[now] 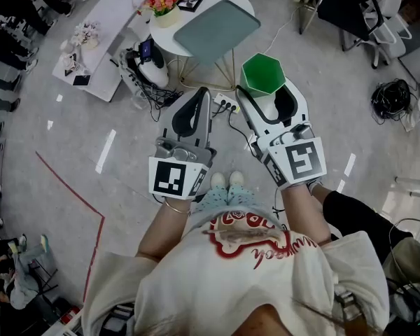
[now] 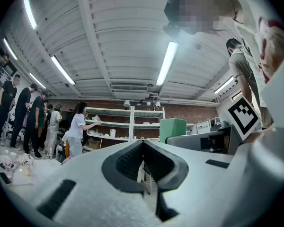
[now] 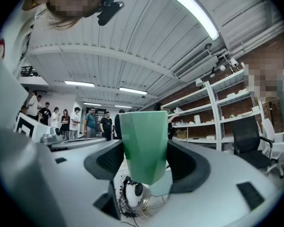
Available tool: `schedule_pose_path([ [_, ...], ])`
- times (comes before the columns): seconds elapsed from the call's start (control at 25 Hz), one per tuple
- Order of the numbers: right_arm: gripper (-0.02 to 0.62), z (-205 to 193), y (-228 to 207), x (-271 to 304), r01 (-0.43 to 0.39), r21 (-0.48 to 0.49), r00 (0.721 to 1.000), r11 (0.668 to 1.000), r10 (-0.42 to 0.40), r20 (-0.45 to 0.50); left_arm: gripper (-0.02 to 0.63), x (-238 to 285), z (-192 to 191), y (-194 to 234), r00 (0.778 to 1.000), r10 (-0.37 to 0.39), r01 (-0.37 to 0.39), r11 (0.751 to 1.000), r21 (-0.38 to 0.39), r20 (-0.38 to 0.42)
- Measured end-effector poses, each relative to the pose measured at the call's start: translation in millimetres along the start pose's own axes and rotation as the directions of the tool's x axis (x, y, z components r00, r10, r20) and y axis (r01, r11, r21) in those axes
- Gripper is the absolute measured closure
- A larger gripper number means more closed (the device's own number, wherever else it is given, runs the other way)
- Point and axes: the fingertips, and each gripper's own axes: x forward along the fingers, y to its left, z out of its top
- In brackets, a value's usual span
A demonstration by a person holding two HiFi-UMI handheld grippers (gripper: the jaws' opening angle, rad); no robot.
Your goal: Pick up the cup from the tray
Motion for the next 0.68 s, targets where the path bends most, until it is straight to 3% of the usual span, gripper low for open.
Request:
schedule_pose_path([
  [0.68, 0.302, 8.1, 8.7, -8.3, -0.01, -0.004, 1.0, 1.0, 0.01, 0.009, 0.594, -5.3, 11.7, -10.8, 1.0, -0.013, 0.013, 1.0, 0.011, 0.01],
])
